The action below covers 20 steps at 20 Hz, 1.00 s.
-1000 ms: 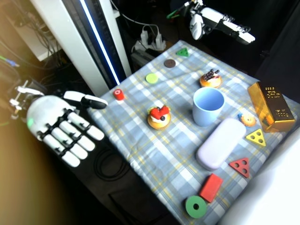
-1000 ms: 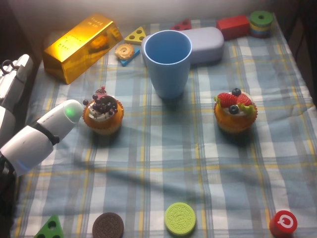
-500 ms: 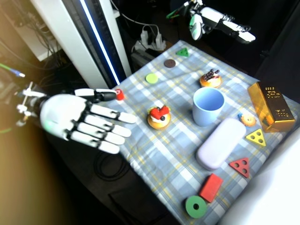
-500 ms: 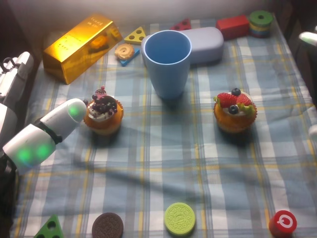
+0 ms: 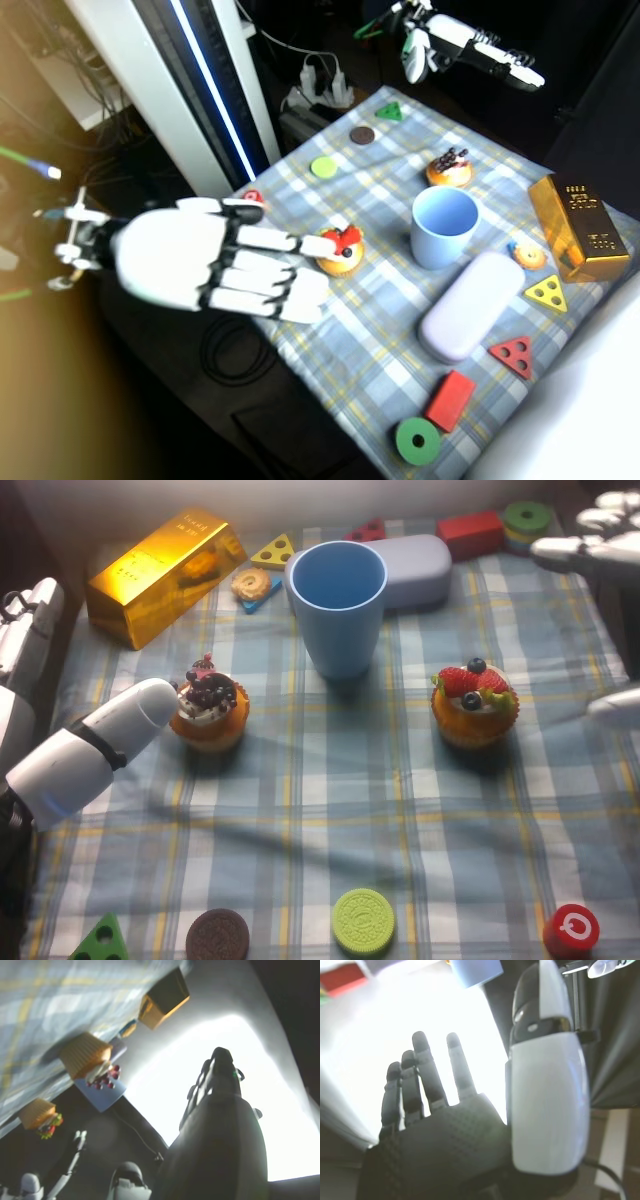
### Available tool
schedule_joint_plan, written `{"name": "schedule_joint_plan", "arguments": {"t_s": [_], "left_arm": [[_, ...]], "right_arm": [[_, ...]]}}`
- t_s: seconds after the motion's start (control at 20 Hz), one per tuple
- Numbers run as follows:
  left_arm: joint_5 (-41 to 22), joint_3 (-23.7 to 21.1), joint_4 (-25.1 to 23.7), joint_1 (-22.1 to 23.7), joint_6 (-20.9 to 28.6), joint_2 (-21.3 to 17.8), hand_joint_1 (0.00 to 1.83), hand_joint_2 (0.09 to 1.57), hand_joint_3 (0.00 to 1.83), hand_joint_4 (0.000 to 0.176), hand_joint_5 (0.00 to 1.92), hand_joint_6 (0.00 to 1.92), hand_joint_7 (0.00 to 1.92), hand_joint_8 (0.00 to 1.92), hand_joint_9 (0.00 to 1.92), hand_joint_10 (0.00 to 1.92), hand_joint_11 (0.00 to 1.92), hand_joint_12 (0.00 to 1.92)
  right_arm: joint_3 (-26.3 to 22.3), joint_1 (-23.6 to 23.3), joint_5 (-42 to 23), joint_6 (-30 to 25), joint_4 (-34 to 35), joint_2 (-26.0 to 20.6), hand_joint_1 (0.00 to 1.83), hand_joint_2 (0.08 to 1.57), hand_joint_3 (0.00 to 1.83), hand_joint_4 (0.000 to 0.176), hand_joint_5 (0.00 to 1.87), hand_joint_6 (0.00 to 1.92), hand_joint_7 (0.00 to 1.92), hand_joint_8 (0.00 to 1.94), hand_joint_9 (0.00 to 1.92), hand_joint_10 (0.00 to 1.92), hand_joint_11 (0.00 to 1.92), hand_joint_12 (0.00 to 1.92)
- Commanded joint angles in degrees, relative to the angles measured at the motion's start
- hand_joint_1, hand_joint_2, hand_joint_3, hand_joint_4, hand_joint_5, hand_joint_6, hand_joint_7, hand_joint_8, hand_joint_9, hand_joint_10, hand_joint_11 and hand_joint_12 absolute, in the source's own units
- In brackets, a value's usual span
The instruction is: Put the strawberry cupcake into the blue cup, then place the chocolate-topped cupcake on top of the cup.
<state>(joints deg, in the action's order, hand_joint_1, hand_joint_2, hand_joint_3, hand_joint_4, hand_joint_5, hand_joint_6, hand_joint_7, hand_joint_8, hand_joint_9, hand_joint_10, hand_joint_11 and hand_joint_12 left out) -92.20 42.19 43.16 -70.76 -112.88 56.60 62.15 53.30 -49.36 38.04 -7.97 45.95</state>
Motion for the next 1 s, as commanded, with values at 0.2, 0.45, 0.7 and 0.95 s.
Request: {"name": "schedule_joint_plan", "arguments": {"t_s": [0.2,0.45,0.7,0.95], "left_arm": [[-5.8,0.3,-2.9,0.6,0.0,-0.5,0.0,0.85,0.0,0.008,0.0,0.0,0.0,0.0,0.0,0.0,0.0,0.0],[-6.1,-0.1,-2.7,0.1,0.0,-0.6,0.0,0.88,0.0,0.027,0.01,0.0,0.0,0.0,0.0,0.0,0.0,0.0],[-6.3,-0.2,-2.8,0.0,0.0,-0.6,0.0,0.86,0.0,0.0,0.0,0.0,0.0,0.0,0.0,0.0,0.0,0.0],[-6.0,0.1,-2.9,-0.2,0.0,-0.6,0.0,0.84,0.0,0.012,0.01,0.0,0.0,0.0,0.0,0.0,0.0,0.0]], "right_arm": [[4.3,-4.8,-0.1,-9.0,-5.7,3.7,0.45,0.93,0.0,0.068,0.27,0.01,0.45,0.01,0.25,0.02,0.1,0.05],[5.3,-9.9,4.5,-10.4,-12.9,6.1,0.46,0.91,0.0,0.04,0.32,0.01,0.47,0.01,0.23,0.0,0.04,0.02],[8.2,-10.4,5.3,-13.7,-16.0,11.1,0.34,0.95,0.0,0.122,0.34,0.0,0.43,0.0,0.25,0.01,0.03,0.04],[9.3,-11.0,6.4,-16.0,-19.1,12.4,0.38,0.9,0.0,0.1,0.32,0.0,0.5,0.0,0.28,0.0,0.0,0.22]]}}
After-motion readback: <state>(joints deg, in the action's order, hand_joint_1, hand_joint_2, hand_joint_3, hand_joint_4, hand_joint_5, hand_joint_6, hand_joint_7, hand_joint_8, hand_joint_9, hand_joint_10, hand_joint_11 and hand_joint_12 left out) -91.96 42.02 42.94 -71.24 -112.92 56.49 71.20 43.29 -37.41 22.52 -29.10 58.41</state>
